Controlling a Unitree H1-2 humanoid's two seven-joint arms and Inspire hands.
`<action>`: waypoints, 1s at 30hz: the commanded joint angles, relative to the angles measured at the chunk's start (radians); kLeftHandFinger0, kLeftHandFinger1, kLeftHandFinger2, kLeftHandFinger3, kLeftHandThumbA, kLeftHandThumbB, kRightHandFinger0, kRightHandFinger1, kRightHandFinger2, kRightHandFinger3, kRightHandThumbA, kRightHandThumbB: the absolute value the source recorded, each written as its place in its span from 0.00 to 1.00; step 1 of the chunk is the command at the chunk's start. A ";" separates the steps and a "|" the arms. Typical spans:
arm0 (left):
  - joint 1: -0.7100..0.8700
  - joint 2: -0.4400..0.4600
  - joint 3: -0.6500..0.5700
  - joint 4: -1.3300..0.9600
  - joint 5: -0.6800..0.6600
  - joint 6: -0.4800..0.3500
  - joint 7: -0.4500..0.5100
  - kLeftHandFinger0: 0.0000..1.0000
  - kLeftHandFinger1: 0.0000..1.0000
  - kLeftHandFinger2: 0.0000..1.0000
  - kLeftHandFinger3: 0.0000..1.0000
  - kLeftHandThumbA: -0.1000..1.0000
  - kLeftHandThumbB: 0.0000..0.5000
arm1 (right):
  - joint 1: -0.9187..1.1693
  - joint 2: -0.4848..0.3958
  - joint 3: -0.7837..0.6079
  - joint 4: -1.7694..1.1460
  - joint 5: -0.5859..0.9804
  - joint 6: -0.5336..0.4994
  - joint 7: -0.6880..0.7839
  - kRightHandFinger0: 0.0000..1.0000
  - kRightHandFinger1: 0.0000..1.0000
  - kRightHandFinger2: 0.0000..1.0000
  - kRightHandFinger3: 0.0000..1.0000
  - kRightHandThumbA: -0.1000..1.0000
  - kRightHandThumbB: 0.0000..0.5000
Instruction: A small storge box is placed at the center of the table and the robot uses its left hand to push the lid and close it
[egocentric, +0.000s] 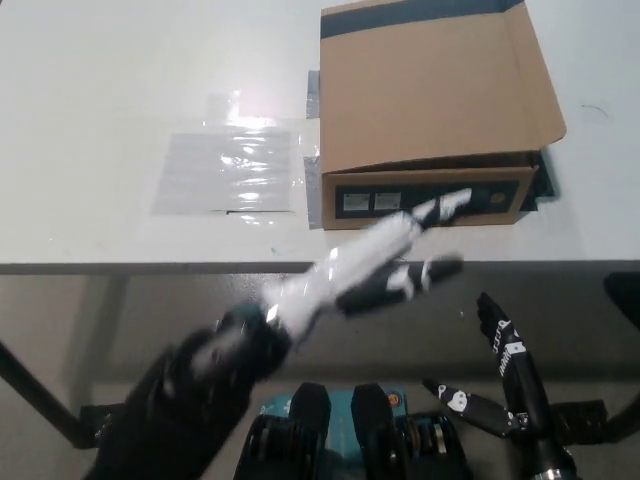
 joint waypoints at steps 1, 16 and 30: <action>0.221 0.021 0.040 -0.319 0.052 -0.098 0.033 1.00 1.00 1.00 1.00 1.00 0.86 | -0.035 -0.010 0.007 -0.028 0.019 -0.051 0.021 1.00 1.00 1.00 1.00 1.00 0.67; 0.439 0.048 0.301 0.079 0.153 -0.359 0.141 1.00 1.00 1.00 1.00 1.00 0.95 | -0.042 -0.007 0.014 -0.014 0.017 -0.051 0.019 1.00 1.00 1.00 1.00 1.00 0.65; 0.397 0.042 0.353 0.306 0.219 -0.442 0.222 1.00 1.00 1.00 1.00 1.00 0.84 | -0.038 -0.012 0.027 -0.022 0.003 -0.051 0.008 1.00 1.00 1.00 1.00 1.00 0.65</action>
